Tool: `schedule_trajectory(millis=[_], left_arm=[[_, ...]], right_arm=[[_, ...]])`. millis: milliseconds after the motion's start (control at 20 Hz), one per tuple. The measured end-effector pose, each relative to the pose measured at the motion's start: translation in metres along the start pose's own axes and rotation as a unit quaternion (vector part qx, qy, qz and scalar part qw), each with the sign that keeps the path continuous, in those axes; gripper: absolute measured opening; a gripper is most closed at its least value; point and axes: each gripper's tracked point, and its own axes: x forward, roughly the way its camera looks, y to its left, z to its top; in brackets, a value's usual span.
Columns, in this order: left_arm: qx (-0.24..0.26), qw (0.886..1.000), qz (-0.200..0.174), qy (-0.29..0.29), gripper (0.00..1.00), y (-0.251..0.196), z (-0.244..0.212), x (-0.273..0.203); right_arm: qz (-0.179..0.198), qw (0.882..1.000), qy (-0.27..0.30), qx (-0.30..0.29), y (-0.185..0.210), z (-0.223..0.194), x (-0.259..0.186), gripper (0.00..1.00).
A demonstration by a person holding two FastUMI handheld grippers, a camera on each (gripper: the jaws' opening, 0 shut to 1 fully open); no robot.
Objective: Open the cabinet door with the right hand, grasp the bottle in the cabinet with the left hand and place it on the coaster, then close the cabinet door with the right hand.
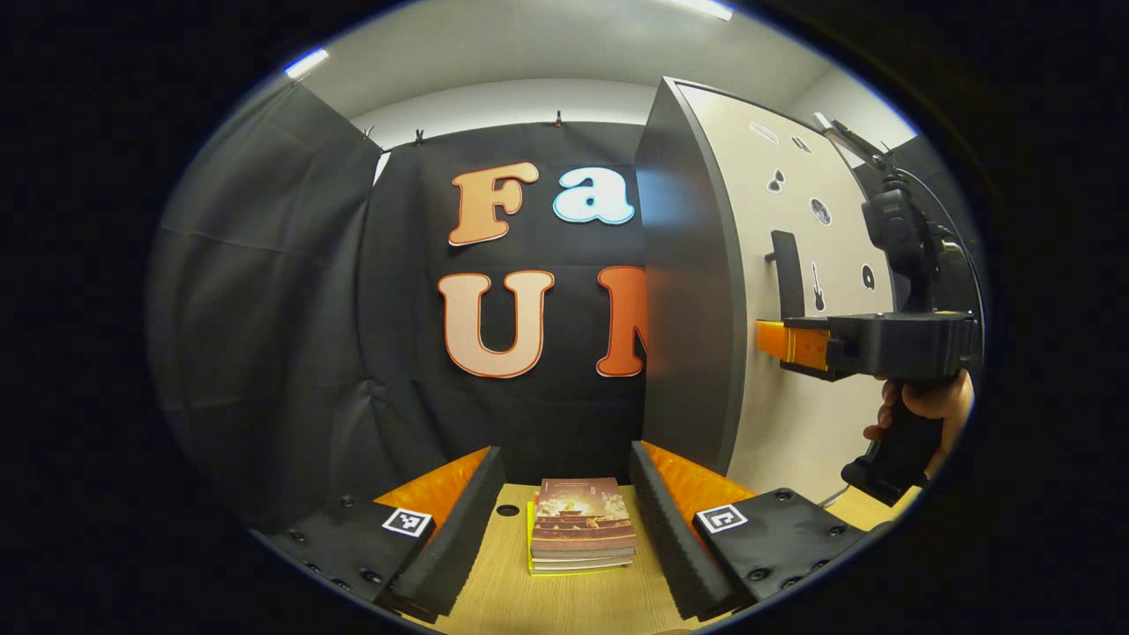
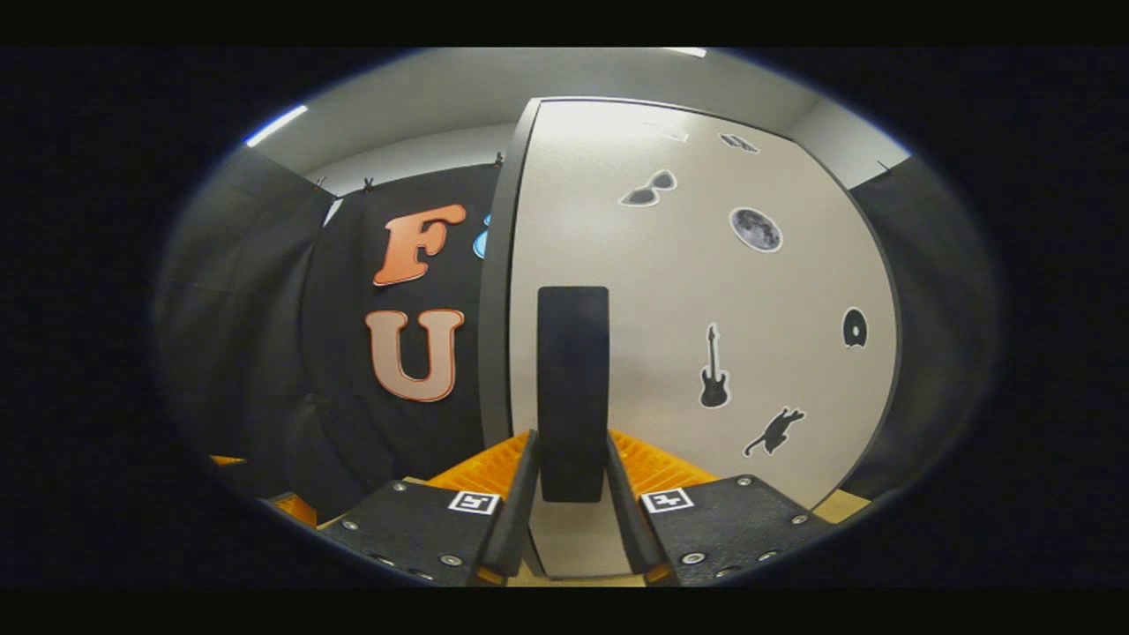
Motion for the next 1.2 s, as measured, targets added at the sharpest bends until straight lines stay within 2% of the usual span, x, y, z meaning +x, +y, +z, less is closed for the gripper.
schedule_trajectory(millis=[50,350,500,550,650,750,800,850,900,1050,1200], left_arm=[[0.001,1.0,-0.001,0.0,0.93,0.002,-0.001,-0.001],[-0.004,1.0,-0.015,0.004,0.93,0.017,-0.005,-0.002],[0.001,0.999,-0.034,0.003,0.93,0.022,-0.006,0.007],[0.003,0.999,-0.041,0.003,0.93,0.021,-0.006,0.011],[0.006,0.999,-0.054,0.0,0.93,0.018,-0.004,0.017],[0.006,0.998,-0.06,0.0,0.93,0.012,-0.004,0.015],[0.004,0.998,-0.065,0.0,0.93,0.007,-0.004,0.014],[0.001,0.998,-0.07,0.001,0.93,0.0,-0.005,0.011],[-0.003,0.997,-0.078,0.001,0.93,-0.01,-0.004,0.009],[-0.008,0.996,-0.09,-0.004,0.93,-0.032,0.002,0.004],[-0.007,0.997,-0.075,-0.012,0.94,-0.047,0.008,-0.008]], right_arm=[[-0.002,1.0,0.002,0.004,0.0,-0.001,-0.001,0.39],[-0.014,1.0,0.004,0.02,-0.001,-0.001,-0.005,0.24],[-0.014,0.999,-0.006,0.04,-0.002,0.003,-0.013,0.15],[-0.018,0.999,-0.01,0.039,-0.002,0.005,-0.018,0.17],[-0.029,0.999,-0.017,0.035,-0.003,0.009,-0.028,0.12],[-0.038,0.998,-0.021,0.035,-0.005,0.013,-0.039,0.15],[-0.039,0.999,-0.021,0.032,-0.006,0.014,-0.043,0.12],[-0.038,0.999,-0.02,0.033,-0.007,0.014,-0.045,0.12],[-0.036,0.998,-0.019,0.038,-0.009,0.014,-0.047,0.18],[-0.022,0.999,-0.014,0.042,-0.009,0.013,-0.059,0.16],[0.0,0.999,-0.011,0.047,-0.012,0.013,-0.071,0.16]])
